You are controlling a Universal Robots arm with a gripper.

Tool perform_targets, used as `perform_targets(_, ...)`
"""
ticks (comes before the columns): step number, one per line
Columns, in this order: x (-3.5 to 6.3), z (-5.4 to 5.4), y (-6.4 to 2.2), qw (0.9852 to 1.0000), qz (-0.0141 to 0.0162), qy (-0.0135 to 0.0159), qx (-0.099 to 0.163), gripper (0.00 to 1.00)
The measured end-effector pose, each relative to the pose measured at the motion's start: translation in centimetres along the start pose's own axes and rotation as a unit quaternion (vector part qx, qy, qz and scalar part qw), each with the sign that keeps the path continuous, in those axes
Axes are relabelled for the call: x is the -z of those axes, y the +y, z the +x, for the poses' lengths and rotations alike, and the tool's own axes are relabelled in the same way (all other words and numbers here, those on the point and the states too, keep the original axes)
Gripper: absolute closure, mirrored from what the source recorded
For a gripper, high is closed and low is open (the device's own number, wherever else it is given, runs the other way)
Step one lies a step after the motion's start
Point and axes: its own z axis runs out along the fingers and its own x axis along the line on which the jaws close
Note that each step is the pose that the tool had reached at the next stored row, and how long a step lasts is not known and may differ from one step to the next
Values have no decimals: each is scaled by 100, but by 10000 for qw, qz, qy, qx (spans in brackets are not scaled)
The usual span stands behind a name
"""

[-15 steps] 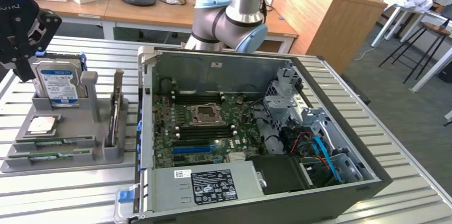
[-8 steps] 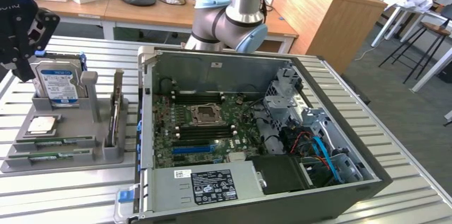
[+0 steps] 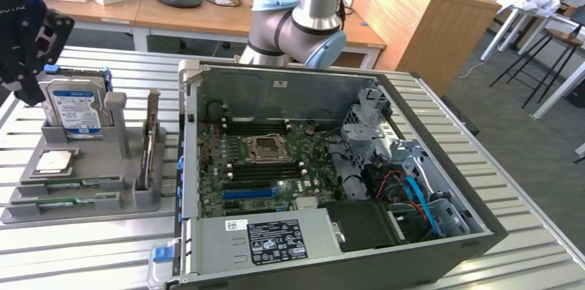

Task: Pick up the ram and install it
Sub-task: 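Pick up the ram and move it above insertion slot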

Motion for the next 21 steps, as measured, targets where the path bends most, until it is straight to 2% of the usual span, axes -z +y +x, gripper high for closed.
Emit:
perform_targets(5,-3,0,0,9996,-7,12,298,90)
perform_targets(10,-5,0,0,9982,-14,25,591,90)
perform_targets(14,-7,0,0,9966,-19,35,822,90)
perform_targets(21,-9,-1,0,9926,-29,51,1217,90)
